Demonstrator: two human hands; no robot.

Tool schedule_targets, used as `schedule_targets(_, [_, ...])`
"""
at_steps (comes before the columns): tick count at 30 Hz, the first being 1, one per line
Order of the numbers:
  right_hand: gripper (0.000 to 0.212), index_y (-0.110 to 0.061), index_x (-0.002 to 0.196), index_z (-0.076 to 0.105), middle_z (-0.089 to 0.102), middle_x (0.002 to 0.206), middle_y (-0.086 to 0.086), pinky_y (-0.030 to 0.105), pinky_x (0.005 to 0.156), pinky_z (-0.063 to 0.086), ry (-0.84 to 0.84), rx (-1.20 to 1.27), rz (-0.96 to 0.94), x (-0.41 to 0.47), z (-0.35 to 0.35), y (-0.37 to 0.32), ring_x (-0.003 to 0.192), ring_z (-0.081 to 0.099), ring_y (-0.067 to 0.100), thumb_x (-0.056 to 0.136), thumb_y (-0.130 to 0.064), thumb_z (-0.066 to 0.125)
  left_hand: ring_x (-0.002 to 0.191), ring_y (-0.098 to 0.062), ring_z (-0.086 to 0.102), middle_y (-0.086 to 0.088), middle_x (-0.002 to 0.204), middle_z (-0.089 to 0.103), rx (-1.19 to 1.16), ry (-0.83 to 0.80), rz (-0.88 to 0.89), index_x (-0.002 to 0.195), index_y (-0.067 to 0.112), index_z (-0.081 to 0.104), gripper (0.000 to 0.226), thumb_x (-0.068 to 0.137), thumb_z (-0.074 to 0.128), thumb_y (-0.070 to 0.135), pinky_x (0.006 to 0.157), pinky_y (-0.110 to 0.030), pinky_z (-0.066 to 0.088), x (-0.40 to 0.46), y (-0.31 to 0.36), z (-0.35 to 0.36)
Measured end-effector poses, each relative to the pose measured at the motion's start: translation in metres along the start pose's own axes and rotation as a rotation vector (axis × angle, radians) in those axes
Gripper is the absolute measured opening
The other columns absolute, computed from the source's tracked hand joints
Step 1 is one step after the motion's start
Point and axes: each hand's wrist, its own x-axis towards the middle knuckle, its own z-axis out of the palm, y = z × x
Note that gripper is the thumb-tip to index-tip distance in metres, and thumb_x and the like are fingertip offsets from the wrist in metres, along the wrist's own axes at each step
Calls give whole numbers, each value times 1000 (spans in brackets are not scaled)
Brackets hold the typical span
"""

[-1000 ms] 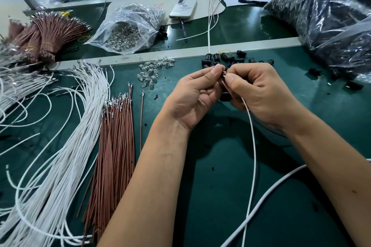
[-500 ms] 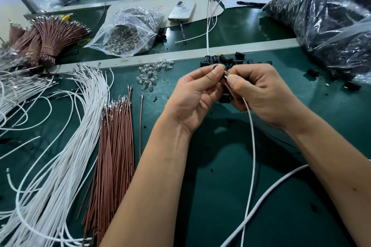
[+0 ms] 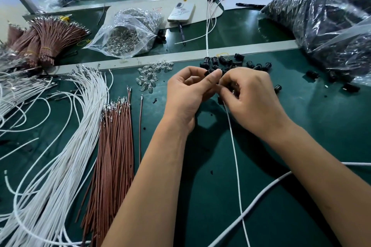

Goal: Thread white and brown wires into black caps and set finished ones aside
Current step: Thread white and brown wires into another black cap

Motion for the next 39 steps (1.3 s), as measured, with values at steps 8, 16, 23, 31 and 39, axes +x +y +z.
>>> schedule_targets(8, [34,-9,61,48,36,53,-8,19,50,26,-133,156,82,3,-2,3,51,34,9,91,-5,63,66,-21,69,-20,81,74,73,29,28,86,-4,69,15,80,81,3,63,-24,56,1,-7,1])
schedule_targets(16, [33,-2,66,49,37,61,-1,27,53,29,-247,327,88,2,-3,10,56,31,7,95,-4,63,60,-16,67,-11,69,72,14,48,-34,77,0,70,11,78,82,2,58,-19,54,2,-5,-1])
schedule_targets(23, [29,-6,72,60,40,56,-12,22,52,30,-211,356,111,0,-2,10,53,33,4,99,-13,66,58,-13,60,-7,70,69,51,51,67,79,7,68,16,77,83,4,57,-21,50,2,-6,-3])
schedule_targets(31, [40,-3,134,63,51,77,-7,38,67,48,-24,520,186,9,-15,22,65,49,11,103,-13,41,80,-19,68,-2,87,75,206,-160,365,86,9,73,25,73,80,-11,82,-31,57,0,2,-11])
schedule_targets(39, [10,-4,104,70,75,82,9,29,60,59,200,628,41,4,-17,10,68,75,23,96,-9,74,82,-36,71,-22,90,72,273,-170,513,91,-2,68,33,66,85,-14,84,-43,60,-2,5,-5])
